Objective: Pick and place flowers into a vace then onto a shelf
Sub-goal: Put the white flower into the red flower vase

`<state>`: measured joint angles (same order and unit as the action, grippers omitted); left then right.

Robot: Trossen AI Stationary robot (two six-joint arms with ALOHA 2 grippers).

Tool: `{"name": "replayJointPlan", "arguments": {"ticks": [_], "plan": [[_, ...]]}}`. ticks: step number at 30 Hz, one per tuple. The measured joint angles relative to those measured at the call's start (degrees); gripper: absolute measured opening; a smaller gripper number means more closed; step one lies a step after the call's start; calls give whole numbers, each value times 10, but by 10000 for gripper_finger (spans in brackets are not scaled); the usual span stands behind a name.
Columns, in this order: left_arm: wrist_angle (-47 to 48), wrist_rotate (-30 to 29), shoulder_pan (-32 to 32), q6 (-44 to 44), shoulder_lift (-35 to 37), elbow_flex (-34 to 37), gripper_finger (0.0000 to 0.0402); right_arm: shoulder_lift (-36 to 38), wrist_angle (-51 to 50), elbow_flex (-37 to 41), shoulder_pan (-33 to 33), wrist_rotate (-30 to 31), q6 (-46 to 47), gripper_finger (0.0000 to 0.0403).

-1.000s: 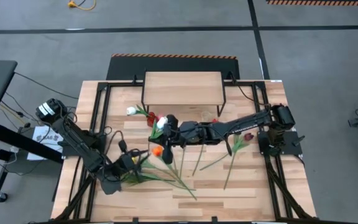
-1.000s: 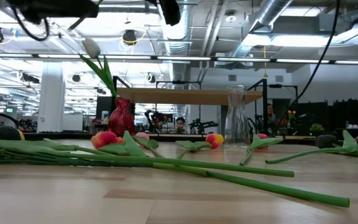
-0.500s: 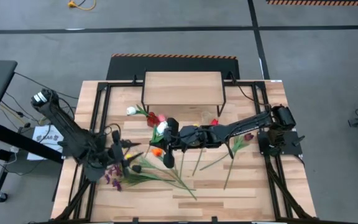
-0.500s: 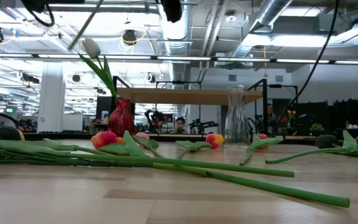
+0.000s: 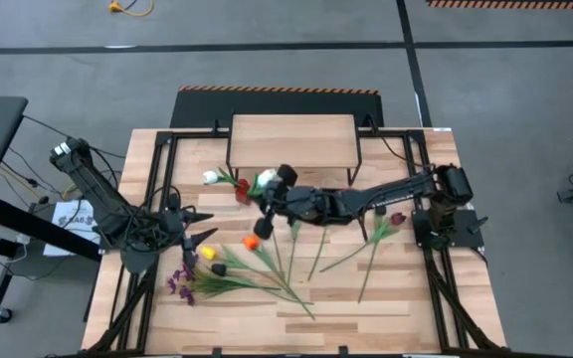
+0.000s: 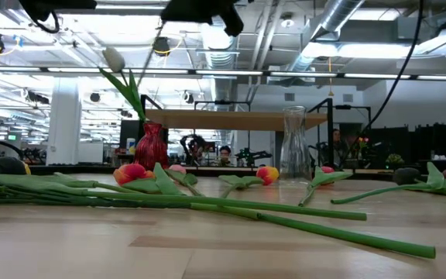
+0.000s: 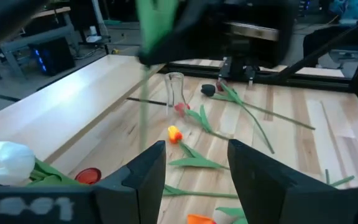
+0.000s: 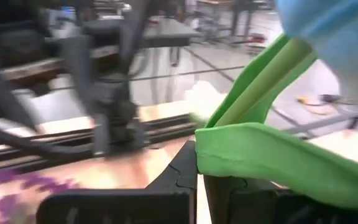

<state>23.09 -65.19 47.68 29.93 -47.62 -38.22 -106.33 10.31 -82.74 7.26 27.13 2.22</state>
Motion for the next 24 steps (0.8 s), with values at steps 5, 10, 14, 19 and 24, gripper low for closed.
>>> {"name": "replayJointPlan", "arguments": {"ticks": [5,10,14,19,24], "plan": [[0,0,0,0,0,0,165,0,0,0,-29,7,-12,1],[0,0,0,0,0,0,165,0,-1,0,-52,1,-12,1],[0,0,0,0,0,0,165,0,-1,0,-64,-10,-12,1],[-1,0,0,0,0,0,165,-10,-6,0,-71,-32,-12,1],[-1,0,0,0,0,0,165,-9,-9,0,-74,-31,-13,1]]}}
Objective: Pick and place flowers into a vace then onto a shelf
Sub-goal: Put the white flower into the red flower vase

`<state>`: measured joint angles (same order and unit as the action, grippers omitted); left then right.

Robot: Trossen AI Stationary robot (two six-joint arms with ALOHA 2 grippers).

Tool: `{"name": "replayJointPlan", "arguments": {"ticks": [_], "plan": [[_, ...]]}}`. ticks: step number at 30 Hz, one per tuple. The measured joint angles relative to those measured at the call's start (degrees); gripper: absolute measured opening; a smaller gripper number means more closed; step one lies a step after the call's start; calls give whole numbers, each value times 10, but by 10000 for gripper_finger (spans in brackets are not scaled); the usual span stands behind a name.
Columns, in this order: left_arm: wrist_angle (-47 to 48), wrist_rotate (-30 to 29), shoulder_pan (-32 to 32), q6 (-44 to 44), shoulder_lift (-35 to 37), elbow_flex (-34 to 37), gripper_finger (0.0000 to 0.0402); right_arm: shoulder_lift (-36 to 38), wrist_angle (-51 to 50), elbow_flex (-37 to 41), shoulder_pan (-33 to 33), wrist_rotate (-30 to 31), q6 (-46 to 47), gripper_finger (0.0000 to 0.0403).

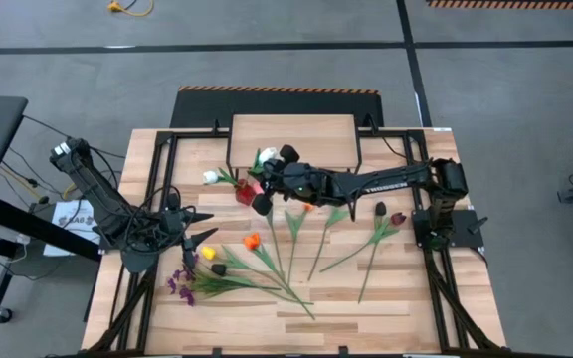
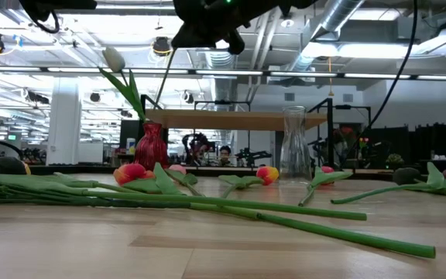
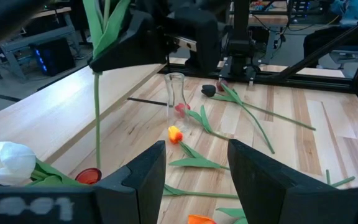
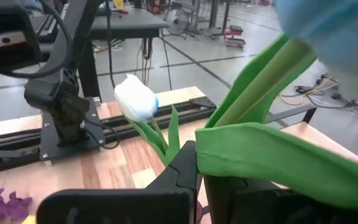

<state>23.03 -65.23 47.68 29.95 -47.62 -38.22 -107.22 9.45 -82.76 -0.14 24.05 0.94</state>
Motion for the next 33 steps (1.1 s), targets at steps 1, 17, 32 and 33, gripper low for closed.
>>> {"name": "replayJointPlan", "arguments": {"ticks": [1,17,32,33], "plan": [[0,0,0,0,0,0,165,0,0,0,0,0,-1,1],[-2,0,0,5,-15,0,165,-47,34,0,-20,-1,1,1],[-3,-1,0,9,-27,0,164,-56,22,0,-22,-2,7,61],[-3,0,0,9,-27,0,164,-56,21,0,-22,-2,8,67]]}}
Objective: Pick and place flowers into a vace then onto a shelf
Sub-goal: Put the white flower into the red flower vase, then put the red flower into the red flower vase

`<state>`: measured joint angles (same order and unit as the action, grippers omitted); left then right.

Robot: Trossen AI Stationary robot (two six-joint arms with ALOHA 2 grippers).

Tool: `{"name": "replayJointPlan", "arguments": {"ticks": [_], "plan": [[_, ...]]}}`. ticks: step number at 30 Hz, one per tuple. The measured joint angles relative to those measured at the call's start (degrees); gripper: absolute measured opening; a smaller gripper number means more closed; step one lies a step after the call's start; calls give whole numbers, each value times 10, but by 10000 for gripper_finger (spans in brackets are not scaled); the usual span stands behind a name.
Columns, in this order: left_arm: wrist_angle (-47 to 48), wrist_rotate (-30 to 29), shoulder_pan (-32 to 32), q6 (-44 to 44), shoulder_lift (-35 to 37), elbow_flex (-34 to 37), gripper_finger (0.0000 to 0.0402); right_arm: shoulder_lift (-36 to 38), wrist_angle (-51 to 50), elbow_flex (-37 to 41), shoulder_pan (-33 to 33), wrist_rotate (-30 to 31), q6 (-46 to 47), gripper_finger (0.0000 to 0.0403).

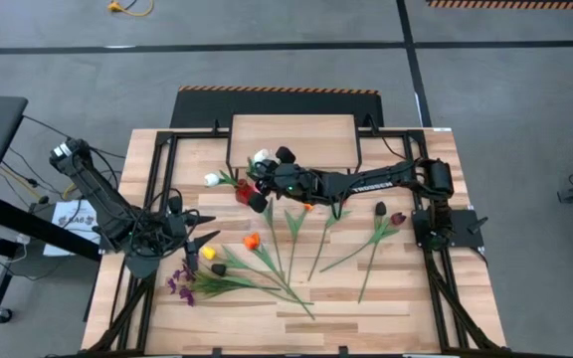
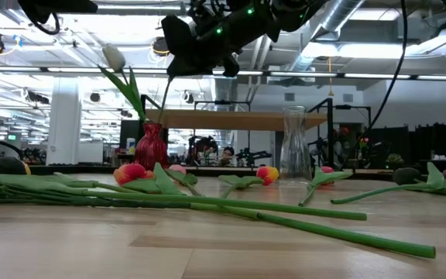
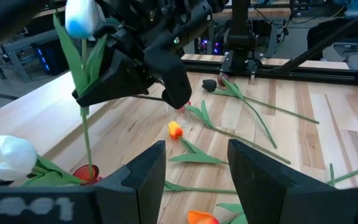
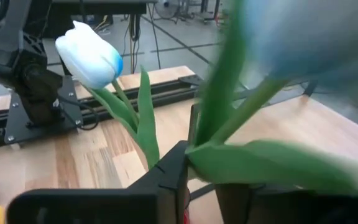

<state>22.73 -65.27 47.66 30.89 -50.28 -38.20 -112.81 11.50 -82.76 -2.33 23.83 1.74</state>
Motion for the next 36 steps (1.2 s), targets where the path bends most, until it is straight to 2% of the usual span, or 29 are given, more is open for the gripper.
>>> {"name": "replayJointPlan", "arguments": {"ticks": [10,18,23,36], "plan": [[0,0,0,0,0,0,164,0,-30,0,0,-34,15,133],[1,0,0,-1,0,0,164,1,-53,0,0,-106,14,172],[1,4,0,-1,0,0,164,1,-77,0,0,-128,12,191],[1,6,0,-1,0,0,164,2,-259,-77,14,-133,-9,255]]}}
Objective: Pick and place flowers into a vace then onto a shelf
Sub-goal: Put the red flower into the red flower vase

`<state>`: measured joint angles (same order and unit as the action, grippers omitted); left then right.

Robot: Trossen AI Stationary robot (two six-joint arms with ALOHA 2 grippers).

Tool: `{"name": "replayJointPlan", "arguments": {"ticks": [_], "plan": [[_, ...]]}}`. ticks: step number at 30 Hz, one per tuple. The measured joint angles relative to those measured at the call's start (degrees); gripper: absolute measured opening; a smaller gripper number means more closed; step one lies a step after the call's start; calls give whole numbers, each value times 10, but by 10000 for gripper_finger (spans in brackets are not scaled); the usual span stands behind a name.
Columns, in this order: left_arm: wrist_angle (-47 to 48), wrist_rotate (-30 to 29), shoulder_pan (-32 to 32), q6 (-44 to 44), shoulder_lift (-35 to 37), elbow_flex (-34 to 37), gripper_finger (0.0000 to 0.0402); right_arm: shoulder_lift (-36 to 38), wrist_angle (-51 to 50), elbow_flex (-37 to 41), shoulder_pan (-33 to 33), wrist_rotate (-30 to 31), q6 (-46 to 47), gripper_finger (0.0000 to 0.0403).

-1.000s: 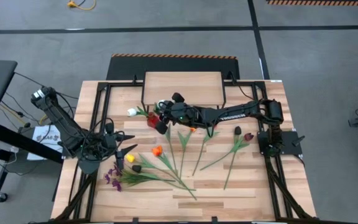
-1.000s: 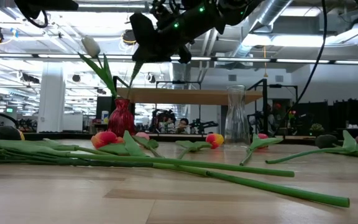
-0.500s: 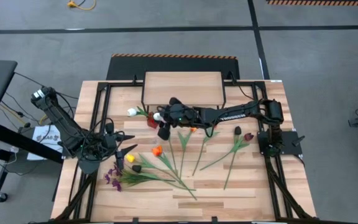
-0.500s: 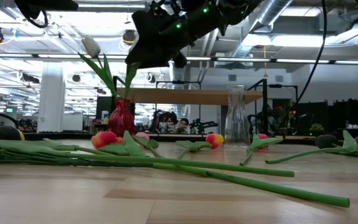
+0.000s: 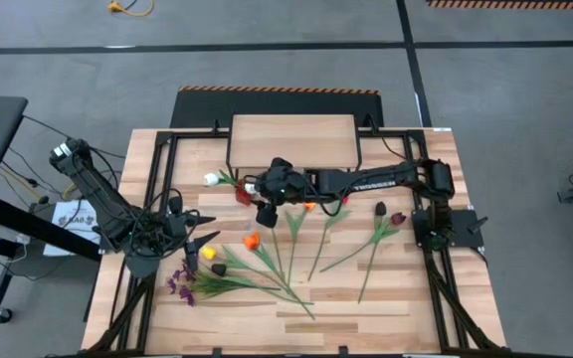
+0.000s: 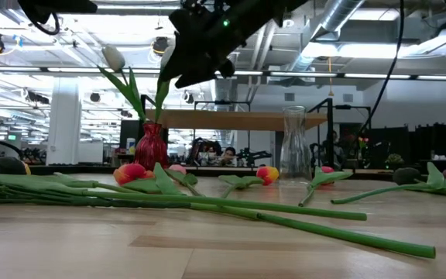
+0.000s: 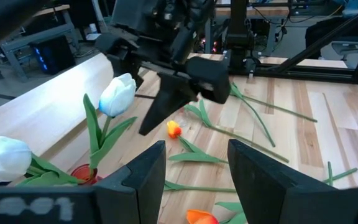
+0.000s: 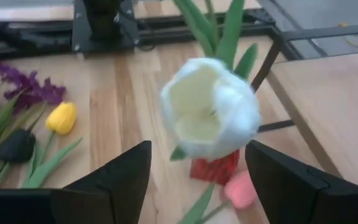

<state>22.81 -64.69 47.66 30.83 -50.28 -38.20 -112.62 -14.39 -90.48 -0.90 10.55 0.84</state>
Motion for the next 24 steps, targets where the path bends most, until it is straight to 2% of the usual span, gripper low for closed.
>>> {"name": "replayJointPlan", "arguments": {"ticks": [8,16,21,24], "plan": [[-21,24,25,-19,0,0,164,2,-150,-39,44,18,28,255],[-137,26,97,-132,0,0,164,18,-228,-43,118,34,83,255],[-203,39,137,-203,-14,0,164,26,-267,-42,165,80,159,255],[-245,71,147,-249,-32,0,164,26,-299,-42,196,143,208,255]]}}
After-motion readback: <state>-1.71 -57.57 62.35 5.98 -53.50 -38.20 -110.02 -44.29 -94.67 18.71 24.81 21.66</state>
